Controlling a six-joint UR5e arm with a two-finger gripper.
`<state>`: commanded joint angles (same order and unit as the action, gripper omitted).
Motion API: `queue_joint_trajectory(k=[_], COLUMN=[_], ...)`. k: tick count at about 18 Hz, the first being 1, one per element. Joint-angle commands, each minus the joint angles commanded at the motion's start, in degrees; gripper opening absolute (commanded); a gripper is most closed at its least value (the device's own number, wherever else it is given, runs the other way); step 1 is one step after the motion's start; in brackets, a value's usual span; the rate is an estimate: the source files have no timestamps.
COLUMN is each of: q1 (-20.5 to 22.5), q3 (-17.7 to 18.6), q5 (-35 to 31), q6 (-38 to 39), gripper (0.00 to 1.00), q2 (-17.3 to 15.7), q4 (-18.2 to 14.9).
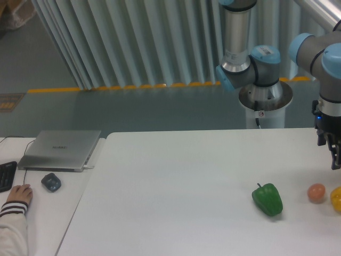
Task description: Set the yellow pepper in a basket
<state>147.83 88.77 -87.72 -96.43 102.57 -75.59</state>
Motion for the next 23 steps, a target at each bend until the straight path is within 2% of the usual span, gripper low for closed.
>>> queue_joint_trajectory(k=[2,5,8,13,15,17,23], q1=[0.18,0.00,-0.35,-1.40,-3.07,-3.86,-3.87], q3=[0.18,1.14,1.14,1.14,1.14,1.14,0.88], q5=[0.19,-0.60,-7.88,-10.54,-12.20,-15.53,-16.08], q6=[-0.60,-0.34,-1.04,-3.15,-2.71,-2.71,-2.98], gripper=[1.00,1.00,1.00,1.00,1.00,1.00,1.00], q2=[0.09,0.35,1.14,3.95,6.32,7.20,9.14], q4=[0.87,4.04,5.88,6.50,8.96,9.23,10.72])
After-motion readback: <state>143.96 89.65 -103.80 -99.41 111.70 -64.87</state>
